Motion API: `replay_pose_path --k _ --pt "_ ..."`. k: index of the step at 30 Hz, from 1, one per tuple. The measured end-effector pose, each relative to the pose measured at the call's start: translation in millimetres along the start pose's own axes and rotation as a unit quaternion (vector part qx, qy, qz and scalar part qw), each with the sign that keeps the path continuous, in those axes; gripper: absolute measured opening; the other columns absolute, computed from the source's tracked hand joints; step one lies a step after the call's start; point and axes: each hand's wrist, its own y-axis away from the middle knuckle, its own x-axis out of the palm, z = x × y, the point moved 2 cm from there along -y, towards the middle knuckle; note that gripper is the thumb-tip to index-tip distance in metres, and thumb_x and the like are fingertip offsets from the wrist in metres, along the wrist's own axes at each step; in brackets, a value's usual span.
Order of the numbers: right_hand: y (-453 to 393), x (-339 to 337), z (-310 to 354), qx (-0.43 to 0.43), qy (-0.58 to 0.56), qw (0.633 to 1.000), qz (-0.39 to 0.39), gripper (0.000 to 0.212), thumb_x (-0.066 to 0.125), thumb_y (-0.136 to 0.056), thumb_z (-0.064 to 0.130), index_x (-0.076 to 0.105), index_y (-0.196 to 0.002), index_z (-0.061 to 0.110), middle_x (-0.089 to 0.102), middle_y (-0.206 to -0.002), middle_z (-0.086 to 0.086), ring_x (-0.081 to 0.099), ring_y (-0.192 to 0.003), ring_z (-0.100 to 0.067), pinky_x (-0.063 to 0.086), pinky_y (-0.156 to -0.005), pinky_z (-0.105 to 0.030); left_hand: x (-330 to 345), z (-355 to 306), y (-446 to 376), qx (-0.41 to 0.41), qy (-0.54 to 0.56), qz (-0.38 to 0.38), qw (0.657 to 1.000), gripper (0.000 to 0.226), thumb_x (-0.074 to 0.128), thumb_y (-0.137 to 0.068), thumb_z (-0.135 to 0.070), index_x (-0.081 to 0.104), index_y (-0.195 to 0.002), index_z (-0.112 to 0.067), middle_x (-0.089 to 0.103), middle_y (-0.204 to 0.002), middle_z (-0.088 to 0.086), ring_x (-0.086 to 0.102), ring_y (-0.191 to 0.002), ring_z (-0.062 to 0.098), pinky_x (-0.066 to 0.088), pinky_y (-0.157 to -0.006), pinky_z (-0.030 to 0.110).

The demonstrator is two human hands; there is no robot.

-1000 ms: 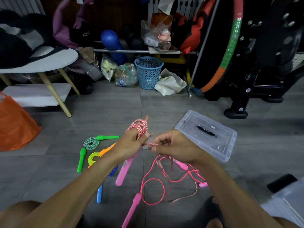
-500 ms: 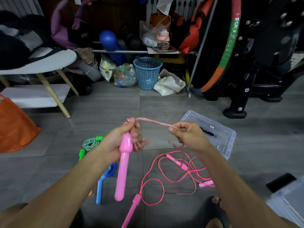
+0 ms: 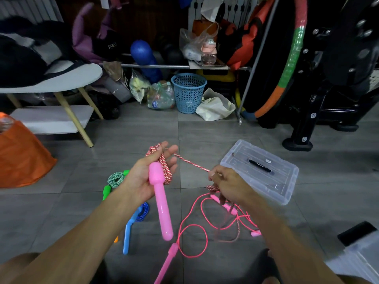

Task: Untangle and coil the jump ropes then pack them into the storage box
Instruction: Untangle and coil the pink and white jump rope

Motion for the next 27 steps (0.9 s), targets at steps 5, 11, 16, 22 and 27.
replay_pose_path --k 5,11,16,22,27 --pt "-1.6 6.1 5.2 -0.087 0.076 0.993 0.023 0.021 0.06 -0.09 0.018 0.064 -0.071 0.025 0.057 -0.053 0.013 0.05 -0.048 0.004 0.041 -0.058 -0.018 7.2 -1.9 -1.3 0.018 0.029 -0.005 0.999 0.013 0.045 -0.096 -0.016 0.056 -0.104 -0.014 0.075 -0.089 0.008 0.073 -0.078 0.021 0.06 -0.067 0.03" --pt "10.9 25.1 19.2 -0.095 0.017 0.984 0.151 0.017 0.066 -0.087 0.015 0.074 -0.087 0.0 0.06 -0.062 0.004 0.047 -0.058 -0.003 0.041 -0.059 -0.019 7.7 1.1 -9.7 0.078 -0.056 0.044 0.994 0.012 0.049 -0.088 -0.005 0.05 -0.093 -0.016 0.066 -0.12 0.011 0.064 -0.109 0.028 0.049 -0.096 0.037" --pt "15.9 14.4 31.3 -0.043 -0.009 0.985 0.169 0.031 0.058 -0.091 0.015 0.072 -0.062 0.014 0.048 -0.04 0.009 0.034 -0.038 -0.003 0.025 -0.041 -0.017 -5.0 12.7 -16.5 0.121 -0.516 0.057 0.846 0.021 0.048 -0.096 -0.004 0.064 -0.108 -0.008 0.067 -0.118 0.005 0.064 -0.106 0.012 0.045 -0.098 0.022" --pt "4.2 -11.2 15.7 -0.034 -0.116 0.991 0.049 0.032 0.056 -0.093 0.027 0.074 -0.074 0.008 0.035 -0.053 -0.001 0.026 -0.046 -0.009 0.02 -0.045 -0.021 -2.0 24.7 -4.0 0.013 -0.679 0.142 0.721 0.031 0.042 -0.1 -0.03 0.066 -0.087 -0.015 0.073 -0.076 0.004 0.062 -0.059 0.007 0.051 -0.062 0.022" --pt "-0.3 -23.6 15.5 -0.092 -0.117 0.986 -0.078 0.014 0.062 -0.088 0.006 0.073 -0.094 0.01 0.059 -0.06 0.005 0.047 -0.051 -0.004 0.038 -0.051 -0.014 -1.0 28.3 6.0 -0.085 -0.61 0.184 0.766 0.03 0.044 -0.099 -0.028 0.066 -0.099 -0.009 0.064 -0.059 0.0 0.054 -0.049 0.012 0.047 -0.058 0.026"
